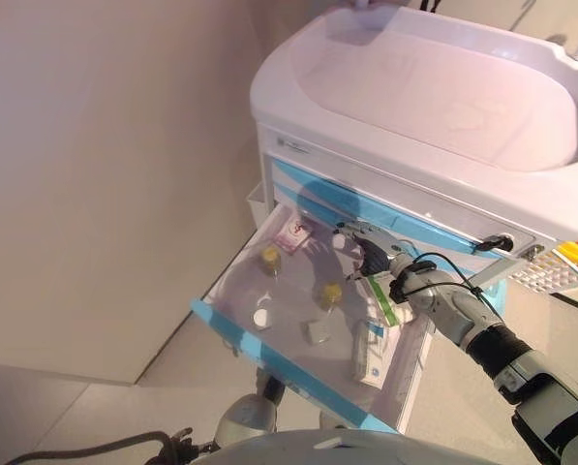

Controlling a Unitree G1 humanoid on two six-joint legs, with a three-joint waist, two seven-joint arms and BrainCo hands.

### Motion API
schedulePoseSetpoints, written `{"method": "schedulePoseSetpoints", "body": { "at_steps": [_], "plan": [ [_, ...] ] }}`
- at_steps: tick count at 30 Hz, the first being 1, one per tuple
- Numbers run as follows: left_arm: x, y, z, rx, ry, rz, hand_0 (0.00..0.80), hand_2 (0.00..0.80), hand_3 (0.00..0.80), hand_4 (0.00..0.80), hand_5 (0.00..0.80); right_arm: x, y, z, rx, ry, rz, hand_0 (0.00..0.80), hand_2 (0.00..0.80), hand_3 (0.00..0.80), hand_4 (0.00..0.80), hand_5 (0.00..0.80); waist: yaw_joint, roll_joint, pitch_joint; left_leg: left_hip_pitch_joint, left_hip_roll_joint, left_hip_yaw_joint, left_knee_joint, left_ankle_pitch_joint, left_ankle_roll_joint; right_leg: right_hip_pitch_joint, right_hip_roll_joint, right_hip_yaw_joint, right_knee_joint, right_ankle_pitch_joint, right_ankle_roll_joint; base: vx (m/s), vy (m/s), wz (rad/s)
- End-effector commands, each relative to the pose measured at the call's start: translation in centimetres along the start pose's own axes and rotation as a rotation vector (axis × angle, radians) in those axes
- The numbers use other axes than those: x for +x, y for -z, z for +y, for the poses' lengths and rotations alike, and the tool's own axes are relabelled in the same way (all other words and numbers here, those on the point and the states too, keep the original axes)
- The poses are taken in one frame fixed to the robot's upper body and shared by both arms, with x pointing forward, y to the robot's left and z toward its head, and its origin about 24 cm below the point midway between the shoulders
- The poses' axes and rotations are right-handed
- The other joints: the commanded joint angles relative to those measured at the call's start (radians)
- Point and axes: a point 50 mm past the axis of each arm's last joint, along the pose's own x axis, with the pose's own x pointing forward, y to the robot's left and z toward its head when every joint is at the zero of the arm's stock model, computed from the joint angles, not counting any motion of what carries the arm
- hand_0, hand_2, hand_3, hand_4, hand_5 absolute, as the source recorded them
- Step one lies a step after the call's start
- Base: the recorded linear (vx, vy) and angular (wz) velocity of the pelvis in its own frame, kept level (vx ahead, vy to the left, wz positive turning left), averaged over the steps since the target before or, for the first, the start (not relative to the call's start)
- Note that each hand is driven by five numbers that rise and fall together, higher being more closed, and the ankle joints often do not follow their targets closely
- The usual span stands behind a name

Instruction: Open the drawer and pick up the medicine

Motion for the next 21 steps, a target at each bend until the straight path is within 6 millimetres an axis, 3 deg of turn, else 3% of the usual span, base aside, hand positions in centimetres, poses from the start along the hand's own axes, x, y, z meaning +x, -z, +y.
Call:
{"method": "schedulePoseSetpoints", "body": {
  "at_steps": [1, 10, 17, 21],
  "plan": [
    [0.2, -1.5, 0.7, 0.069, 0.002, -0.048, 0.000, 0.000, 0.000, 0.000, 0.000, 1.9, -2.0, -2.6, -0.095, 0.070, -0.074, 0.000, 0.000, 0.000, 0.000, 0.000, 0.034, -0.023, 0.016, 0.030, -0.032, 0.026, 0.038, -0.123, 0.024, -0.042, -0.077, 0.047, -0.003, 0.107, 0.057, -0.019, 0.000, 0.11],
    [0.3, -2.5, 1.4, 0.094, -0.013, -0.071, 0.000, 0.000, 0.000, 0.000, 0.000, 2.6, -2.4, -1.8, -0.227, -0.013, -0.079, 0.000, 0.000, 0.000, 0.000, 0.000, 0.062, -0.032, 0.036, 0.020, -0.030, 0.002, 0.025, -0.108, 0.019, -0.044, -0.077, 0.029, -0.003, 0.109, 0.060, -0.020, -0.017, 0.13],
    [0.3, -2.6, 1.7, 0.106, -0.019, -0.075, 0.000, 0.000, 0.000, 0.000, 0.000, 2.6, -2.1, -0.7, -0.240, -0.079, -0.068, 0.000, 0.000, 0.000, 0.000, 0.000, 0.068, -0.038, 0.035, 0.021, -0.024, -0.002, 0.003, -0.096, 0.013, -0.042, -0.070, 0.025, -0.018, 0.112, 0.060, -0.002, -0.011, 0.04],
    [0.3, -2.7, 1.5, 0.110, -0.016, -0.079, 0.000, 0.000, 0.000, 0.000, 0.000, 2.3, -1.5, -0.9, -0.212, -0.023, -0.045, 0.000, 0.000, 0.000, 0.000, 0.000, 0.064, -0.041, 0.035, 0.020, -0.024, -0.004, -0.005, -0.093, 0.011, -0.045, -0.066, 0.023, -0.025, 0.114, 0.060, 0.000, 0.000, 0.00]
  ]
}}
